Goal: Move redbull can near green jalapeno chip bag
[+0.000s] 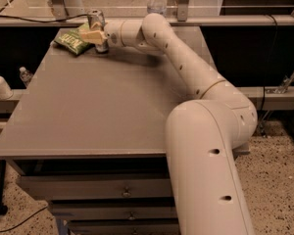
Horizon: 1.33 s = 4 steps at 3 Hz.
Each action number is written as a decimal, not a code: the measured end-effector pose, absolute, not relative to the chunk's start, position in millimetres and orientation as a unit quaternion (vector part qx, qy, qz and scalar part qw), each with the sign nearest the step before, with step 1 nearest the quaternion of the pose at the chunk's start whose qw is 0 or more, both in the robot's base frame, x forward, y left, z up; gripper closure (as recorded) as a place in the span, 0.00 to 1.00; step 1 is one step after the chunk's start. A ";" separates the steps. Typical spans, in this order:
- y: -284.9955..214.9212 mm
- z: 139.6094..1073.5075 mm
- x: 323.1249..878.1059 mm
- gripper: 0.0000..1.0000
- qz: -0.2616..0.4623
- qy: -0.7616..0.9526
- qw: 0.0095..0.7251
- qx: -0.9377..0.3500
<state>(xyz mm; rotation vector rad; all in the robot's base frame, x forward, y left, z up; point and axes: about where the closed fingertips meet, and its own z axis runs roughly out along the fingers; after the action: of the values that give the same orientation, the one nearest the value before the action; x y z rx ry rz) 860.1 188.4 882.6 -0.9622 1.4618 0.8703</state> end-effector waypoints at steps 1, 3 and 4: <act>189.2 881.6 860.4 0.15 0.372 0.619 0.560 -0.406; 188.7 882.3 858.4 0.00 0.375 0.617 0.561 -0.406; 184.9 887.7 847.0 0.00 0.378 0.611 0.562 -0.411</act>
Offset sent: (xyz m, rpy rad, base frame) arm 0.0014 -0.0083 0.0013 0.0149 -0.0028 -0.0075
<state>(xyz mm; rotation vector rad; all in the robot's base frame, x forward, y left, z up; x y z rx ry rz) 847.0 184.9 887.7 -0.9675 1.4380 0.8902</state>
